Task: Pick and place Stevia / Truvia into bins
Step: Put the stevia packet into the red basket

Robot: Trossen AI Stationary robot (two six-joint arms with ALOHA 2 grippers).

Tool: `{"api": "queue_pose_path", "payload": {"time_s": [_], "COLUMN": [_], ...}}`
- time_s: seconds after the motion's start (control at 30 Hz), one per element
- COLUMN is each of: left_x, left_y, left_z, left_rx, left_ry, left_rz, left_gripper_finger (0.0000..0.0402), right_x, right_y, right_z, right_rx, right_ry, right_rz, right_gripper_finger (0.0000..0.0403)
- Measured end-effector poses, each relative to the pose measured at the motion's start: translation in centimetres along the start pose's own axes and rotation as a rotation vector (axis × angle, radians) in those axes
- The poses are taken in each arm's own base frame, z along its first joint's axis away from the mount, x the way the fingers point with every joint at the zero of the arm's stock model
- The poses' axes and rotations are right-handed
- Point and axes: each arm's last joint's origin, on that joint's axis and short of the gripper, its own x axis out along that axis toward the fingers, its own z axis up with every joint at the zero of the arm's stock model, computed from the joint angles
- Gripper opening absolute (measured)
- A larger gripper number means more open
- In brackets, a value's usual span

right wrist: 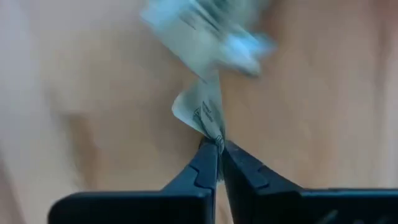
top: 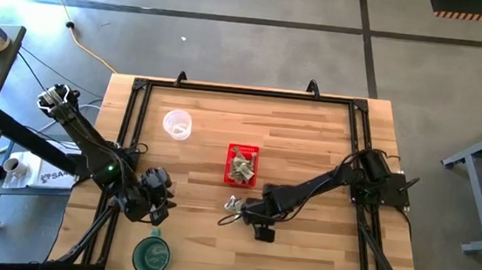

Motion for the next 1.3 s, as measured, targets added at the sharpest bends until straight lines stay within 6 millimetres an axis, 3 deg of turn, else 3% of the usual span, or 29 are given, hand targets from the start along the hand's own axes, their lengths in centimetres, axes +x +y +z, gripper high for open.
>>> {"api": "queue_pose_path", "payload": {"time_s": [0.1, 0.2, 0.37, 0.57, 0.73, 0.83, 0.97, 1.13, 1.3], "left_x": [0.0, 0.0, 0.0, 0.0, 0.9, 2.3, 5.7, 11.5, 15.1], "left_y": [0.0, 0.0, 0.0, -0.1, -0.1, -0.6, -2.1, -2.0, -2.0], "left_z": [0.0, 0.0, 0.1, 0.3, 0.7, 1.2, 2.3, 4.5, 7.3], "left_rx": [0.003, 0.016, 0.049, 0.104, 0.097, 0.110, 0.188, 0.061, -0.026], "left_ry": [0.001, -0.003, -0.031, -0.077, -0.092, -0.061, -0.043, -0.006, 0.048], "left_rz": [0.000, 0.002, 0.011, 0.016, 0.045, 0.029, -0.050, -0.038, -0.005], "left_gripper_finger": [0.0193, 0.0193, 0.0193, 0.0193, 0.0193, 0.0193, 0.0193, 0.0193, 0.0210], "right_x": [-1.9, -5.7, -9.9, -9.6, -8.8, -9.7, -11.3, -11.8, -11.9], "right_y": [-0.2, -0.8, -5.3, -10.9, -13.2, -11.6, -8.2, -4.6, -1.2], "right_z": [-0.8, -1.1, 0.4, 4.5, 5.0, 4.4, 2.2, -2.1, -4.9], "right_rx": [0.085, 0.198, 0.409, 0.432, 0.495, 0.427, 0.345, 0.406, 0.466], "right_ry": [0.005, -0.128, -0.381, -0.479, -0.406, -0.425, -0.403, -0.264, -0.248], "right_rz": [-0.036, -0.124, -0.253, -0.083, 0.032, 0.015, -0.074, -0.217, -0.260], "right_gripper_finger": [0.0023, 0.0012, 0.0018, 0.0085, 0.0181, 0.0238, 0.0285, 0.0300, 0.0301]}}
